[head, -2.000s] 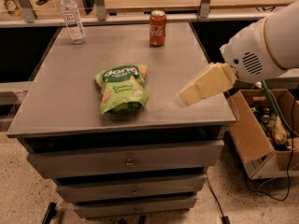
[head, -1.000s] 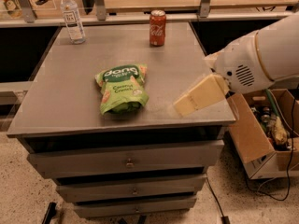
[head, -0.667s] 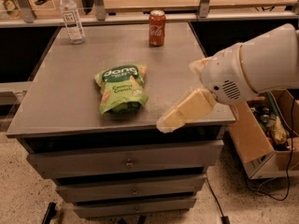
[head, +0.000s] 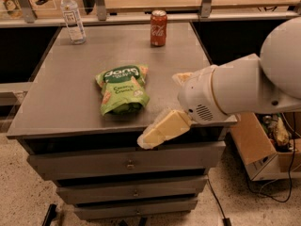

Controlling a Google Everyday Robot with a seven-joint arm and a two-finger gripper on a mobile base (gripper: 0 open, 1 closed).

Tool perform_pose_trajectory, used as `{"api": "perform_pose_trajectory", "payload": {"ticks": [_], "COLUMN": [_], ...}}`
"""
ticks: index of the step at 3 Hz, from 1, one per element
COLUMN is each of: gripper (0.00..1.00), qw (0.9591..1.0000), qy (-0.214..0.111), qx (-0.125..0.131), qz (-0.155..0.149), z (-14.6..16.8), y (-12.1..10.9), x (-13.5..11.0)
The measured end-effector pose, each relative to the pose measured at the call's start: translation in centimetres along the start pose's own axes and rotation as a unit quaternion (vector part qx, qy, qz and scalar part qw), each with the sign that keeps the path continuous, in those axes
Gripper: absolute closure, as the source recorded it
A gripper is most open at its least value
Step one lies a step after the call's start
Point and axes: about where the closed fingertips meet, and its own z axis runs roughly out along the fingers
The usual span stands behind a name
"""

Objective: Move green rice chip bag near blue plastic bottle

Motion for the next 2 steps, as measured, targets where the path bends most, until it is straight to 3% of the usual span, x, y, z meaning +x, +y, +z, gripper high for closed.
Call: {"api": "perform_pose_trajectory", "payload": {"ticks": [1, 2], "gripper": [0.0, 0.0], "qw": [0.9999, 0.999], "qy": [-0.005, -0.025], "qx": [-0.006, -0.037], "qz": [0.007, 0.007], "z": [2.2, 4.2], "y": [-0.9, -2.3], "x": [0.3, -0.2]}}
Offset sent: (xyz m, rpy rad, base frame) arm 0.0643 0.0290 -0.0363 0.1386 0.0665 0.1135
